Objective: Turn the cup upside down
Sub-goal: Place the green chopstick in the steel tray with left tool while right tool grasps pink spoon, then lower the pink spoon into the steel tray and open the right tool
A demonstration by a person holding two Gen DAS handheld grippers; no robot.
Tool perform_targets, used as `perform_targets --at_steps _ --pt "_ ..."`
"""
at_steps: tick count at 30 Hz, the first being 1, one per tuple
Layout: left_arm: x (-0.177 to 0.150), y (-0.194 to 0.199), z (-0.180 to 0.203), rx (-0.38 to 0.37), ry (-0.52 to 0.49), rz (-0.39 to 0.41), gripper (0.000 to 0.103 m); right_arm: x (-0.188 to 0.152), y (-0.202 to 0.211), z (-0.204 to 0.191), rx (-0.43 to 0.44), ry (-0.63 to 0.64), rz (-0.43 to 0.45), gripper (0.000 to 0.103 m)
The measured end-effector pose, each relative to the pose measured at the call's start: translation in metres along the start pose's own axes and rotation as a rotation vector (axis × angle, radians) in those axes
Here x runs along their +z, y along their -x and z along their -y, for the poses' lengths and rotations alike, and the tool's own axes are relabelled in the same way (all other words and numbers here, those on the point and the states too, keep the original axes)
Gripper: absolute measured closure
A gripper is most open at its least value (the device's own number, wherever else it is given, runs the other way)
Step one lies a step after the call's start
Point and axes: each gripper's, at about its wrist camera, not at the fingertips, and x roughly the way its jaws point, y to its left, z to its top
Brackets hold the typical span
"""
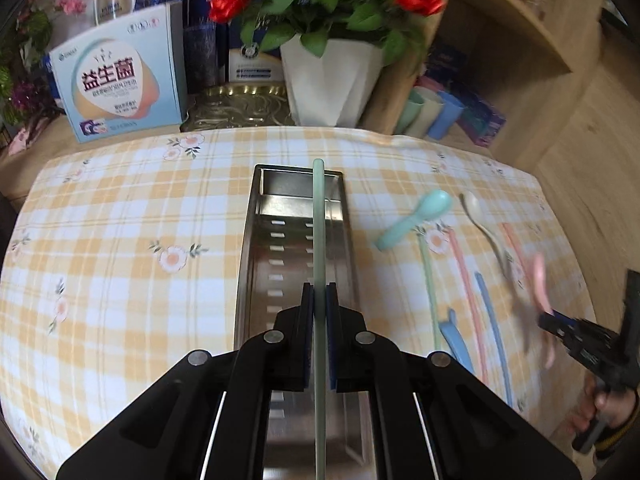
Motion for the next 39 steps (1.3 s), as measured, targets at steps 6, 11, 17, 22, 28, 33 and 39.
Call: perform_targets --at_steps 6,11,17,22,28,33,39 --pt "0.008 -0.049 -0.006 0.0 0.048 -0.088 0.097 0.003 0.001 0.01 -0.025 -0.022 -0.006 0.088" --pt "0.0 -0.071 -0.001 0.017 0.024 -0.134 0.097 -0.002 -0.003 0.018 -0.033 -0.052 -0.026 0.088" --pt "-0.004 -0.083 0.005 -0.014 -0.01 -0.175 0.096 -0.006 -0.003 0.017 -0.036 -0.059 -0.035 0.088" --pt "-0.002 -0.074 0.004 -0.025 -0.019 -0.158 0.078 -0.007 -0.004 0.011 -0.043 -0.055 -0.046 0.088" --pt "0.0 -0.042 0.0 -0.015 -0.065 -0.089 0.061 -0.003 -0.003 -0.005 -0.042 -0.042 -0.053 0.088" --pt "-0.001 -0.011 -0.022 0.012 -0.072 -0.023 0.042 0.008 -0.008 -0.034 -0.036 -0.016 -0.067 0.088" --pt "-0.008 0.018 -0.064 0.058 -0.042 0.038 0.013 0.031 -0.023 -0.095 -0.021 0.06 -0.087 0.088"
